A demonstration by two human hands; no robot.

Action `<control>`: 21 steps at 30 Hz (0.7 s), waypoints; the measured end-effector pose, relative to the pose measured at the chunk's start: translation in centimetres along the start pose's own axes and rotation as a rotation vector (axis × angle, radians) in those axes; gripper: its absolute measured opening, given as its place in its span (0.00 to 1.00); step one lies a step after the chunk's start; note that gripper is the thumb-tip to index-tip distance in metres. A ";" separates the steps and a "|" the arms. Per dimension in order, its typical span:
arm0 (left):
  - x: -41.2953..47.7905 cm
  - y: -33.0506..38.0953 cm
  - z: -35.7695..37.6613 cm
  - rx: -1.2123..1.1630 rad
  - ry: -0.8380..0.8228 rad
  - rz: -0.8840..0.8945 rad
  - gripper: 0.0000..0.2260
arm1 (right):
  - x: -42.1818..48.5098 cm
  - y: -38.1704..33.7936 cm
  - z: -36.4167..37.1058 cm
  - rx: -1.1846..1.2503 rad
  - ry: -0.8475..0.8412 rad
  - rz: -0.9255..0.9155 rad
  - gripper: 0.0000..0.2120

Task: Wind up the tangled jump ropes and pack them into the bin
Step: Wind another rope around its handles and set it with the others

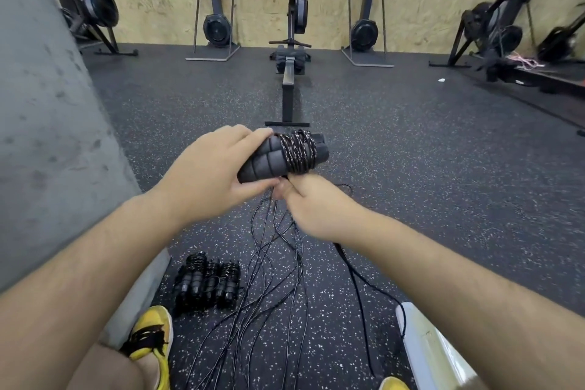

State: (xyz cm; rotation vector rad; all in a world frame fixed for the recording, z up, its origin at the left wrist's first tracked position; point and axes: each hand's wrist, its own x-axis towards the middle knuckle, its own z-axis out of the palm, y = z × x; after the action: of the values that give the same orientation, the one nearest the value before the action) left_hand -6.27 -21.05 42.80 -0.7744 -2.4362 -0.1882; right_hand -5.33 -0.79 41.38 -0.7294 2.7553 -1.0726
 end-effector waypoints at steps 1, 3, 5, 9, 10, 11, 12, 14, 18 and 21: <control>0.0 -0.2 0.1 0.000 0.000 -0.005 0.35 | -0.1 -0.2 0.0 0.001 0.009 0.025 0.13; -0.1 -0.2 0.1 -0.005 0.004 -0.006 0.36 | -0.1 -0.4 -0.2 0.019 0.027 0.060 0.13; -0.1 -0.1 0.1 -0.004 0.000 -0.011 0.36 | -0.3 -0.8 -0.5 0.067 0.023 0.089 0.14; -0.3 -1.3 0.1 0.079 0.000 -0.032 0.34 | -0.9 -1.9 -0.6 0.099 -0.050 0.107 0.15; -0.3 -1.8 0.2 0.109 -0.003 -0.046 0.33 | -1.2 -2.2 -0.5 0.082 -0.066 0.098 0.16; -0.4 -2.3 0.3 0.135 -0.011 -0.060 0.32 | -1.5 -2.6 -0.5 0.057 -0.075 0.089 0.16; -0.5 -2.7 0.5 0.154 -0.025 -0.070 0.32 | -1.8 -3.0 -0.6 0.014 -0.081 0.076 0.16; -0.6 -3.3 0.9 0.193 -0.064 -0.078 0.32 | -2.5 -3.7 -1.3 -0.146 -0.079 0.033 0.16; -1.0 -3.8 1.9 0.229 -0.127 -0.060 0.31 | -3.2 -4.4 -3.5 -0.469 0.037 -0.123 0.14; -1.0 -3.4 2.3 0.212 -0.117 -0.003 0.31 | -3.1 -4.1 -4.6 -0.693 0.135 -0.222 0.12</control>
State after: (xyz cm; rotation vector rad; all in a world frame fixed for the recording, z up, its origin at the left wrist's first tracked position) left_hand -8.65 -23.67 40.44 -0.7046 -2.5153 0.1169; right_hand -2.13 0.86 47.23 -1.0809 3.2315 -0.1478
